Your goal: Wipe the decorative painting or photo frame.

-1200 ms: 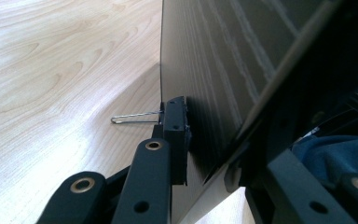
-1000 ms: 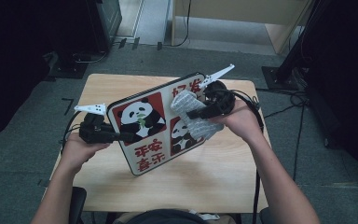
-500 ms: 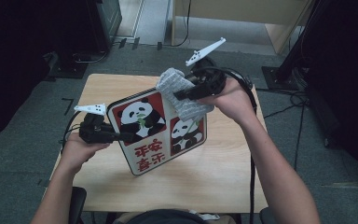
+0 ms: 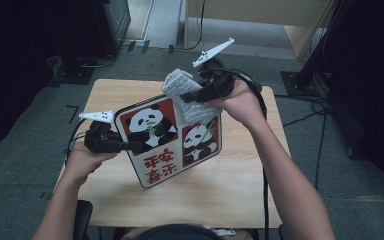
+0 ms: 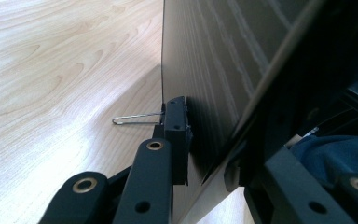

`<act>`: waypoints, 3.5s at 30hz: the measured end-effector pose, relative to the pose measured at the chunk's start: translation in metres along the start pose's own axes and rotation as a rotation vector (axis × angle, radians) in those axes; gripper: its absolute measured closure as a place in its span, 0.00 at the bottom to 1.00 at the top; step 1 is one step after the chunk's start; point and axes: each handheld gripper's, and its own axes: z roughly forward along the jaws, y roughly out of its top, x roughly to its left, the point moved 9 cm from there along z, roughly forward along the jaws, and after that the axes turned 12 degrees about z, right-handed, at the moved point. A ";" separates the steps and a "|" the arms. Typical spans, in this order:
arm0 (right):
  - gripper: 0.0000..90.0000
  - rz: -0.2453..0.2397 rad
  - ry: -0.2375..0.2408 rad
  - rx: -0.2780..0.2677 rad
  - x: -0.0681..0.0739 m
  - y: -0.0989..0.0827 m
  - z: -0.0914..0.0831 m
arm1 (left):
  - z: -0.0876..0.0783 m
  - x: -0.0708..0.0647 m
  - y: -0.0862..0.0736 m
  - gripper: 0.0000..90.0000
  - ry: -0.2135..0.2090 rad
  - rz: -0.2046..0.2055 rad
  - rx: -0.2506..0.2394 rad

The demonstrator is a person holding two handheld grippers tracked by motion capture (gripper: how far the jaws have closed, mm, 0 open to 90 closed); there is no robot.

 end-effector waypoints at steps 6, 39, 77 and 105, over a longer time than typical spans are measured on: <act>0.74 -0.011 -0.011 0.039 0.000 -0.012 0.009 | -0.001 0.001 -0.001 0.86 0.002 0.004 0.003; 0.73 0.020 0.046 0.053 -0.006 -0.071 0.040 | 0.001 -0.001 0.000 0.86 0.001 0.026 0.013; 0.73 0.087 0.090 0.092 -0.011 -0.148 0.086 | 0.001 -0.002 0.000 0.85 0.002 0.027 0.015; 0.72 0.094 0.102 0.127 -0.019 -0.194 0.111 | 0.001 -0.002 0.001 0.85 0.000 0.025 0.016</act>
